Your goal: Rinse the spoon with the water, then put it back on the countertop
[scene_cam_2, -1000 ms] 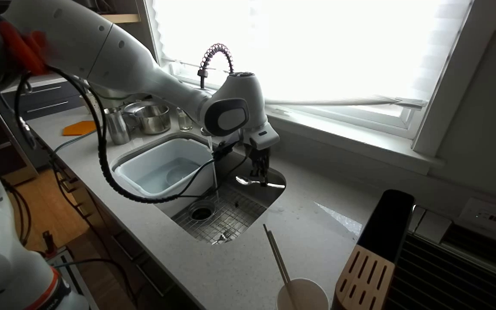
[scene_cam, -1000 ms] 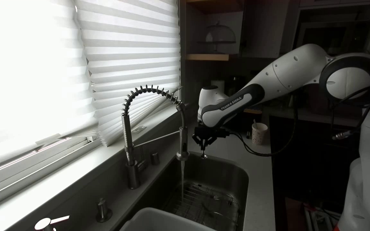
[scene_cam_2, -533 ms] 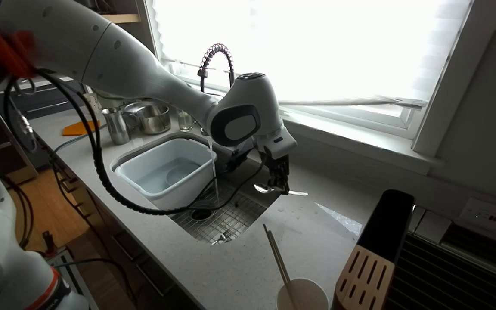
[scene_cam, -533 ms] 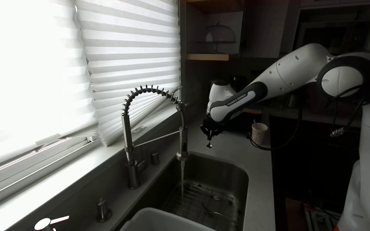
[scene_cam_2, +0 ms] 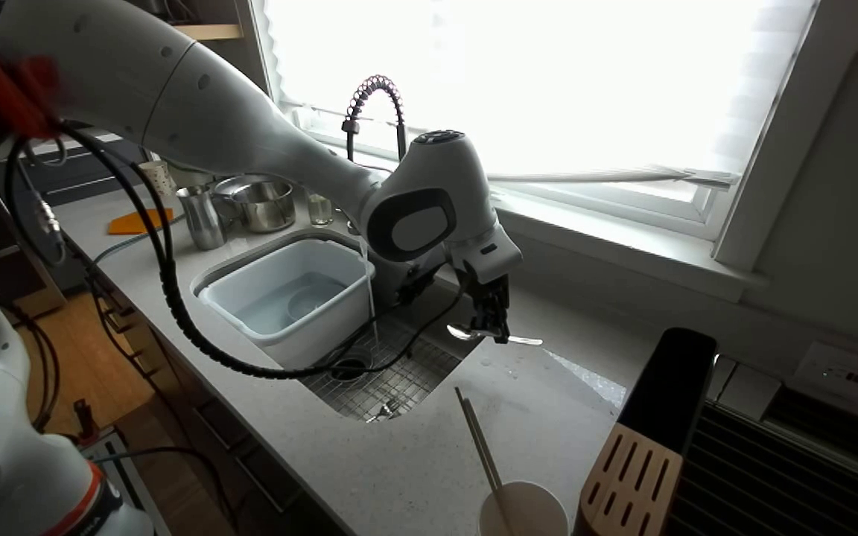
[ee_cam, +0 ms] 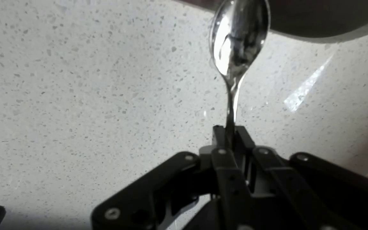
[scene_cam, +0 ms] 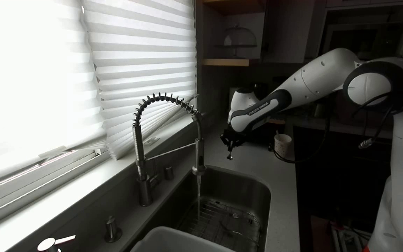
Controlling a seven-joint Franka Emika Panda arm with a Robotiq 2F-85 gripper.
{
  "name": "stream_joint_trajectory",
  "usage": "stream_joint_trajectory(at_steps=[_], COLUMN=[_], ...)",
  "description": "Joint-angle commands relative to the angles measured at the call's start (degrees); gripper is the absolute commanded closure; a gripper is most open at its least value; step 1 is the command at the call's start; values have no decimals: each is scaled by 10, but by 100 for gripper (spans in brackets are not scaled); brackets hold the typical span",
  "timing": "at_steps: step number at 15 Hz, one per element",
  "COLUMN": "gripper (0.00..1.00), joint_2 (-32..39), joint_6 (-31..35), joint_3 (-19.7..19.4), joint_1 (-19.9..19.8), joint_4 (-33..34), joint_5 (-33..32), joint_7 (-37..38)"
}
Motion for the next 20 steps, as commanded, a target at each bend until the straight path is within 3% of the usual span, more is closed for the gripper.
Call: stream_joint_trajectory(at_steps=[1,9,20], gripper=[97,97,97], joint_2=[22,92,180], joint_6=[-13,-20,-106], joint_3=[-3,6,-5], joint_1=[-7,-47,-45], joint_4=[23,90,183], joint_5=[8,123,137], joint_7=[-13,-180,-158])
